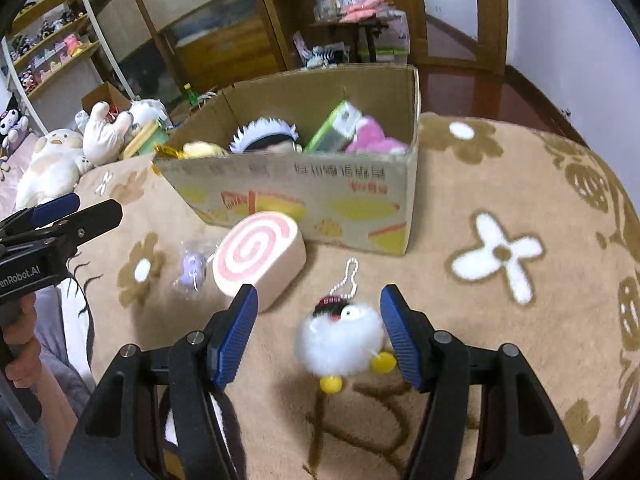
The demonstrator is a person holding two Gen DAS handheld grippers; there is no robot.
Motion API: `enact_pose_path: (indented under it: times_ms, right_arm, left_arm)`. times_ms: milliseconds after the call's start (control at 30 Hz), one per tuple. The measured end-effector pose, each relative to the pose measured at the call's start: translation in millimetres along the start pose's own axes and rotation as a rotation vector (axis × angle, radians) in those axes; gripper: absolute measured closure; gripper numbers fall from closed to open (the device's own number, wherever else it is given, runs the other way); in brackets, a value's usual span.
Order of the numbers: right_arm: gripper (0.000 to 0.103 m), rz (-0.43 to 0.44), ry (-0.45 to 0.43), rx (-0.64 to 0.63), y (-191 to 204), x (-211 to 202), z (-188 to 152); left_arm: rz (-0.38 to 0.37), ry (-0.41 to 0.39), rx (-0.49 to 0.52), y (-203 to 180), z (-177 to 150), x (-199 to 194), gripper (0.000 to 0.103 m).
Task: Organize soft objects
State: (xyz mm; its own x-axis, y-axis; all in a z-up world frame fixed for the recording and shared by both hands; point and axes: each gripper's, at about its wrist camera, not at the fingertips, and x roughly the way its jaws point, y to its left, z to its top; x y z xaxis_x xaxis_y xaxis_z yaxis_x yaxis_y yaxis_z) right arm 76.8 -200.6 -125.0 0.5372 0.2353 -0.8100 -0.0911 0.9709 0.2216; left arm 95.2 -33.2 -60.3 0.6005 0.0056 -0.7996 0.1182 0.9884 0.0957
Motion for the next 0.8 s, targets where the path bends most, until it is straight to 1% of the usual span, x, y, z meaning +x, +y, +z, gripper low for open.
enact_pose_path:
  times_ms: [133, 267, 433, 500, 600, 700, 767, 800]
  right_arm:
    - [0.036, 0.007, -0.002, 0.001, 0.8, 4.1, -3.5]
    - [0.036, 0.020, -0.008, 0.000, 3.2, 8.2, -2.2]
    - [0.036, 0.015, 0.008, -0.001, 6.0, 18.9, -0.8]
    - [0.036, -0.012, 0.028, 0.002, 5.2, 23.0, -2.4]
    - [0.036, 0.002, 0.059, 0.016, 0.4, 30.0, -5.9]
    - [0.036, -0.007, 0.100, 0.019, -3.4, 41.2, -10.8]
    - [0.038, 0.000, 0.126, 0.025, -4.7, 48.4, -13.2]
    - [0.043, -0.003, 0.141, 0.020, -4.1, 53.2, -14.6]
  left_arm:
    - [-0.001, 0.042, -0.015, 4.0, -2.9, 9.8, 0.011]
    - [-0.006, 0.104, -0.032, 8.1, -7.6, 27.6, 0.011]
    - [-0.020, 0.165, -0.055, 9.4, -10.0, 46.2, 0.011]
    - [-0.025, 0.180, -0.058, 9.3, -10.9, 51.1, 0.011]
    - [-0.020, 0.218, -0.055, 8.3, -14.1, 62.9, 0.011]
    - [-0.028, 0.254, -0.056, 7.2, -15.7, 73.3, 0.011]
    - [-0.030, 0.281, -0.063, 6.4, -17.2, 81.6, 0.011]
    - [-0.030, 0.287, -0.063, 6.6, -18.2, 83.4, 0.011]
